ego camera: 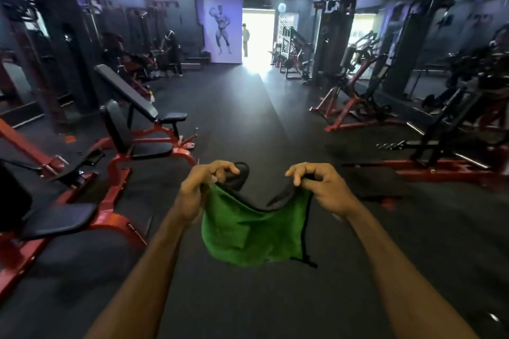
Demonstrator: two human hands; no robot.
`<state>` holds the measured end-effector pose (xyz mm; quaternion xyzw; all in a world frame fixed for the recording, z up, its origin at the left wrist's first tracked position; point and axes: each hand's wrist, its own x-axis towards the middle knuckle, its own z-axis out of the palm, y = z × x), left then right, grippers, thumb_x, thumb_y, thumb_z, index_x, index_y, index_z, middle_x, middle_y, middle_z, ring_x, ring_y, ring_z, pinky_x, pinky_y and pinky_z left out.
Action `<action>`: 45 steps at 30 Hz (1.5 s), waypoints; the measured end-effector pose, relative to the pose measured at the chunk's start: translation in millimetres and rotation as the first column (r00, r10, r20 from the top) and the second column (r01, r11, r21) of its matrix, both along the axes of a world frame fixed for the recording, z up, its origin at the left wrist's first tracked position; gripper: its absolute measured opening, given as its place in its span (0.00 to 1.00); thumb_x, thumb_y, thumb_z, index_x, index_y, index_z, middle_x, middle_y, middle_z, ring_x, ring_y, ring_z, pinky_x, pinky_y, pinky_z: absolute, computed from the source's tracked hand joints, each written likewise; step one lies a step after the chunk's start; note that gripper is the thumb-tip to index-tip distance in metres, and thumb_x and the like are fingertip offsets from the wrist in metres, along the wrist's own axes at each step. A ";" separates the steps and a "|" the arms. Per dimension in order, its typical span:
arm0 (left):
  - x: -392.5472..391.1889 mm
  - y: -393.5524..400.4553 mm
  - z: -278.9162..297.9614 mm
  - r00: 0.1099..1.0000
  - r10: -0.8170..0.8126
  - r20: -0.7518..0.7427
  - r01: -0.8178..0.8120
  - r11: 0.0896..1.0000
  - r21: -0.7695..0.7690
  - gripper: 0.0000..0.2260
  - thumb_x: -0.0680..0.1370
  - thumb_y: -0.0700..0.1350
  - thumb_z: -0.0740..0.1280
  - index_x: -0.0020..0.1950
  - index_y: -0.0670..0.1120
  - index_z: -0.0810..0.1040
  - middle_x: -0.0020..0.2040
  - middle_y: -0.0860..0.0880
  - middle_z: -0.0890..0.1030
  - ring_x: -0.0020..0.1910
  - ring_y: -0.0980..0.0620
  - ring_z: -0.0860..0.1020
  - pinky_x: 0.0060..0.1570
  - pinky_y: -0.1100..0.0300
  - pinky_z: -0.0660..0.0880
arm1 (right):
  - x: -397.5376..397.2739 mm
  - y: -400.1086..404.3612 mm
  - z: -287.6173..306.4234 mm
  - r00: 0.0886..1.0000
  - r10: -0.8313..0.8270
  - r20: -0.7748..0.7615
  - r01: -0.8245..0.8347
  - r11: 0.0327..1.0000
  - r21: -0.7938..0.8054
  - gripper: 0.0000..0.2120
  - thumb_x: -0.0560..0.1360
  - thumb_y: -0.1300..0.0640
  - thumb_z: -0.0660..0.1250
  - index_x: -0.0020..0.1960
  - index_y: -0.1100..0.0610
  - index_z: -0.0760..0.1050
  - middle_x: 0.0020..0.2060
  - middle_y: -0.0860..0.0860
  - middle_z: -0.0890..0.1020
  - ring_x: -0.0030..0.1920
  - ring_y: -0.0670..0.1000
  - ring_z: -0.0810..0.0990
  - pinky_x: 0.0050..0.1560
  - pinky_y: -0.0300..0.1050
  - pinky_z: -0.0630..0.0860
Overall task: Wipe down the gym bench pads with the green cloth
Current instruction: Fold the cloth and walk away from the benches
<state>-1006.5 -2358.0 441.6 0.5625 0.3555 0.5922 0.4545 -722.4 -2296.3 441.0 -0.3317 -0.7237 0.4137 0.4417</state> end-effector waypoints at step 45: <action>-192.9 1104.5 -37.1 0.966 0.048 -0.254 -0.126 0.946 -0.298 0.12 0.81 0.34 0.67 0.63 0.42 0.81 0.55 0.51 0.87 0.53 0.54 0.85 0.52 0.59 0.81 | -225.3 1120.9 -29.3 0.938 -0.106 -0.329 -0.077 0.864 -0.497 0.16 0.77 0.55 0.75 0.58 0.66 0.82 0.54 0.64 0.86 0.52 0.62 0.85 0.56 0.56 0.83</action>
